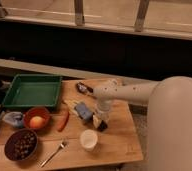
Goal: Wipe table surface with eraser
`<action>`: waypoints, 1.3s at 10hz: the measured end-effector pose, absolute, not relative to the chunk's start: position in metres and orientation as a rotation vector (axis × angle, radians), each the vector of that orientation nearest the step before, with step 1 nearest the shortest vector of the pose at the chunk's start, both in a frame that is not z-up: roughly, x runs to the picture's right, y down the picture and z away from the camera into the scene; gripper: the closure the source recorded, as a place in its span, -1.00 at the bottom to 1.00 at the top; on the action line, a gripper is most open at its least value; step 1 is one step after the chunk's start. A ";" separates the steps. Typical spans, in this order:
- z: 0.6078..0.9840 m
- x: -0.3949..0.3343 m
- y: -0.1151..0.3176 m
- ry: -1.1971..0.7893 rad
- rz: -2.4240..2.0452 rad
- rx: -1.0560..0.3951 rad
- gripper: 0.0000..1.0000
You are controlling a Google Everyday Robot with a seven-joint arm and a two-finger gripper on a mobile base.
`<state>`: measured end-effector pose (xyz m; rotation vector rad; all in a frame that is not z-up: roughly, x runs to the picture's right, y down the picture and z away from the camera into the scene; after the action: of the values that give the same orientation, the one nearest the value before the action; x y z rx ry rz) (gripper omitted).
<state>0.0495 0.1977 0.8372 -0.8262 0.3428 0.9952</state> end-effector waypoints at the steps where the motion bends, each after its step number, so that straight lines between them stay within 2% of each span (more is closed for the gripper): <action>1: 0.836 0.052 0.196 0.345 1.003 -0.819 0.51; 3: 0.833 0.063 0.188 0.340 1.033 -0.795 0.90; 4: 0.830 0.070 0.184 0.339 1.048 -0.783 0.98; 9: 0.829 0.110 0.158 0.355 1.130 -0.738 1.00; 13: 0.843 0.101 0.143 0.385 1.085 -0.735 1.00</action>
<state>0.1013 0.1426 0.8433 -0.7352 0.3853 1.0850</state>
